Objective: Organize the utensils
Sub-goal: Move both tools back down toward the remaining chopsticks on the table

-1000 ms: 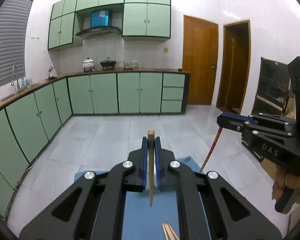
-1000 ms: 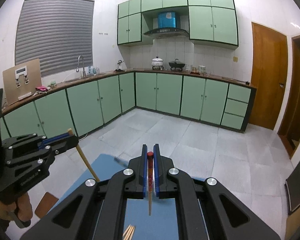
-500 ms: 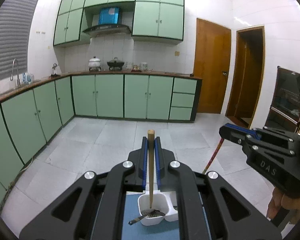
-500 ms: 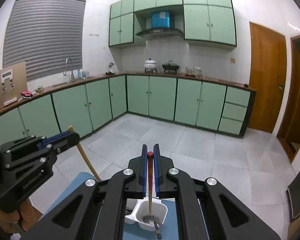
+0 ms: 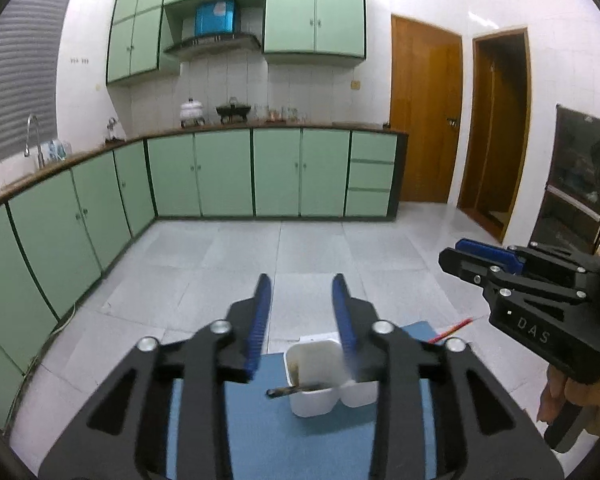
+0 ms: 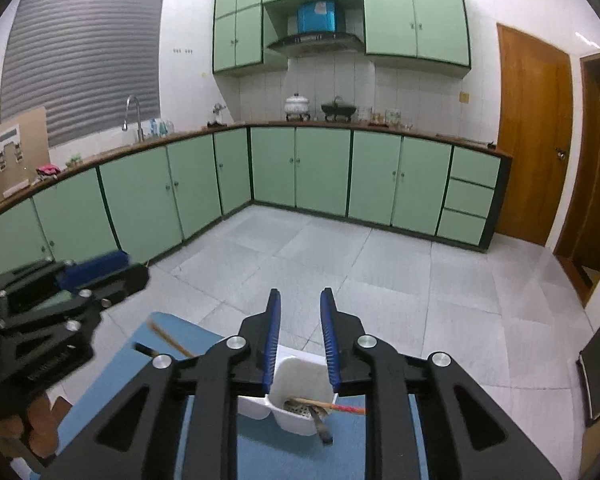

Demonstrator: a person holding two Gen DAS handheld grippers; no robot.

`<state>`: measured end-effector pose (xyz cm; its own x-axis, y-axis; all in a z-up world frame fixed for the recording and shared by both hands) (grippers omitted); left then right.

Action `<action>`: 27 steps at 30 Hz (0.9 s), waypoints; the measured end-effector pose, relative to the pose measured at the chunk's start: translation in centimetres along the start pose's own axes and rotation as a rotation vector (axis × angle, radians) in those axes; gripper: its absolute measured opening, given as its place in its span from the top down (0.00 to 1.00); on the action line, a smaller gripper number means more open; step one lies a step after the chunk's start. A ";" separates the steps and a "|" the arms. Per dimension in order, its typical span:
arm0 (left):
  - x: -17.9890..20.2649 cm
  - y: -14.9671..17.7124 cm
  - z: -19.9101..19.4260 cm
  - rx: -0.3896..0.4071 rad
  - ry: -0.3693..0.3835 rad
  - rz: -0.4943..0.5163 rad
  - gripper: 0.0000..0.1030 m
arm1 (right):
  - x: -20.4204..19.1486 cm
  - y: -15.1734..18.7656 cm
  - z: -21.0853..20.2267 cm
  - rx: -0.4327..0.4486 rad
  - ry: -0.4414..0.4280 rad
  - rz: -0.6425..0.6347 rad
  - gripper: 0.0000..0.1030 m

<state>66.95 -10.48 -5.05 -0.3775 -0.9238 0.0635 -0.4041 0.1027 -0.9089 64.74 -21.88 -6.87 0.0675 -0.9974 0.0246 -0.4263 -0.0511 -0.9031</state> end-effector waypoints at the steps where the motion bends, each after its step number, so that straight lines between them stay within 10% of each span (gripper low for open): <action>1: 0.2 -0.3 -1.7 0.010 -0.009 0.007 0.66 | 0.1 0.0 -1.7 0.016 0.007 0.005 0.78; 12: 4.6 9.4 -16.5 -0.002 -0.001 0.048 0.43 | -1.1 8.4 -17.1 0.085 -0.003 0.013 0.51; 27: 5.1 34.0 -23.9 -0.205 -0.052 -0.136 0.40 | -5.5 35.2 -22.6 -0.162 -0.019 0.076 0.54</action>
<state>31.37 -2.86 -25.80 -0.2668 -0.9515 0.1531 -0.6110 0.0442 -0.7904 29.03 -19.29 -29.10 0.0457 -0.9977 -0.0507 -0.5707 0.0156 -0.8210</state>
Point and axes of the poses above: each gripper's, at about its wrist camera, not at the fingertips, and z roughly the way its jaws point, x to its right, y to its underside, the point moved 8 cm from there along z, roughly the way its jaws point, and after that the axes turned 7 degrees about y, right-handed, at the moved point
